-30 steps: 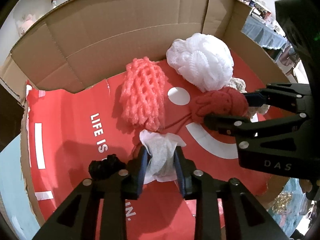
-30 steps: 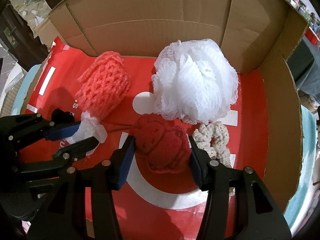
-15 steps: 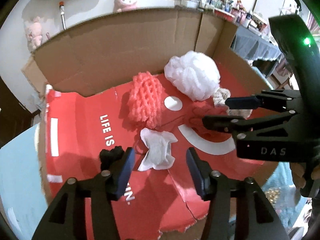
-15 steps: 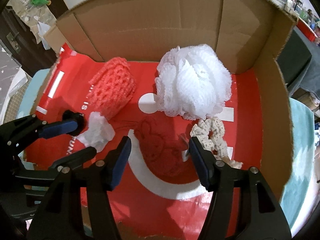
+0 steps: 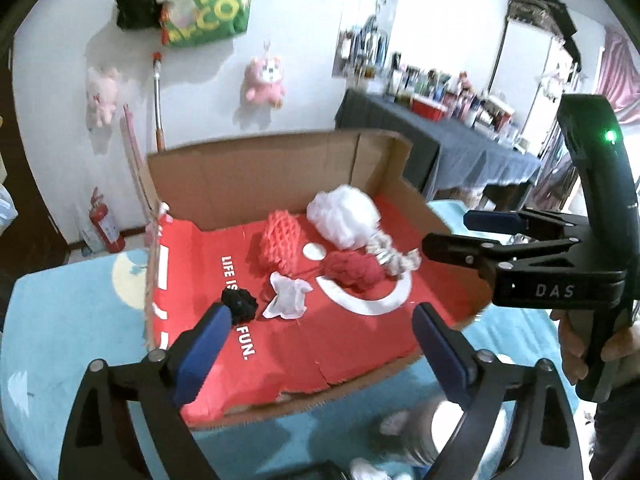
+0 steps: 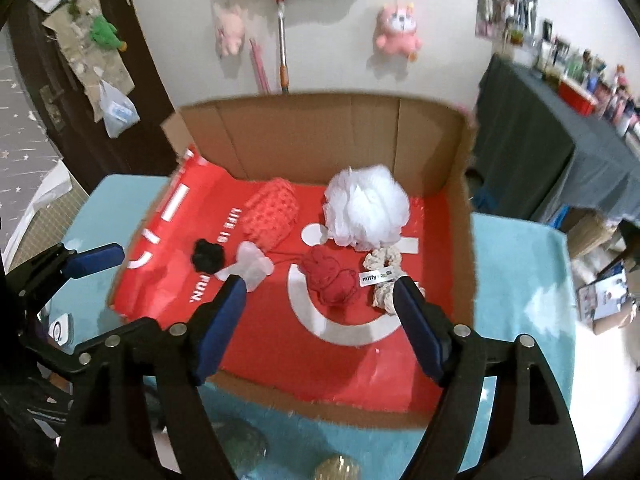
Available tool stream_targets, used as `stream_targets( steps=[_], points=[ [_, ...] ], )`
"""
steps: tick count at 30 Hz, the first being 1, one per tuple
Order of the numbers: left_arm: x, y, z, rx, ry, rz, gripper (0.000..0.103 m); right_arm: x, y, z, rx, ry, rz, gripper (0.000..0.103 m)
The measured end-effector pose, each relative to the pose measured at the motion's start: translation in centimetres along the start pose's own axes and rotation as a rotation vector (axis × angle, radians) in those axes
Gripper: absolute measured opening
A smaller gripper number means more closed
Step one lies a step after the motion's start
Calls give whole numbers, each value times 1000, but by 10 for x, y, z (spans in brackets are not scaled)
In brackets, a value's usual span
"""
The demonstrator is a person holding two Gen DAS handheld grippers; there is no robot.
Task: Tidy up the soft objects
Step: 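Withdraw both tools from the box back toward the remaining items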
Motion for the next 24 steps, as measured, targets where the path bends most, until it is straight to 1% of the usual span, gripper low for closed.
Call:
stream_targets(
  steps=[1, 3, 7, 10, 12, 14, 17, 19, 22, 24],
  points=[
    [1, -6, 4, -9, 5, 20, 96, 5, -12, 1, -4, -5, 22, 77],
    [4, -22, 9, -29, 14, 55, 98, 10, -29, -2, -18, -14, 55, 82],
    [17, -56, 20, -66, 11, 133, 100, 29, -72, -11, -28, -37, 145, 83],
    [31, -80, 29, -76, -5, 194, 103, 46, -104, -14, -41, -47, 208, 88],
    [41, -94, 36, -93, -8, 234, 103, 62, -124, -16, -49, -58, 255, 89],
    [52, -106, 43, -95, -16, 266, 103, 78, -138, -19, -38, -63, 290, 89],
    [69, -122, 56, -107, -19, 305, 103, 104, -157, -18, -54, -57, 345, 89],
    [80, -130, 65, -120, -9, 333, 103, 119, -164, -15, -61, -46, 361, 89],
    [96, -138, 78, -125, -14, 356, 103, 143, -177, -12, -57, -44, 404, 90],
    [104, -140, 84, -134, -14, 367, 103, 160, -182, -9, -57, -35, 427, 92]
  ],
)
Point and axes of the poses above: each gripper's, at about its wrist camera, not at the fingertips, and y roughly the way its jaws point, z to its right, x to its underside, the point moved 2 cm from there along y, roughly the way its jaws point, and after that the axes turned 11 degrees about y, right-handed, at the moved point
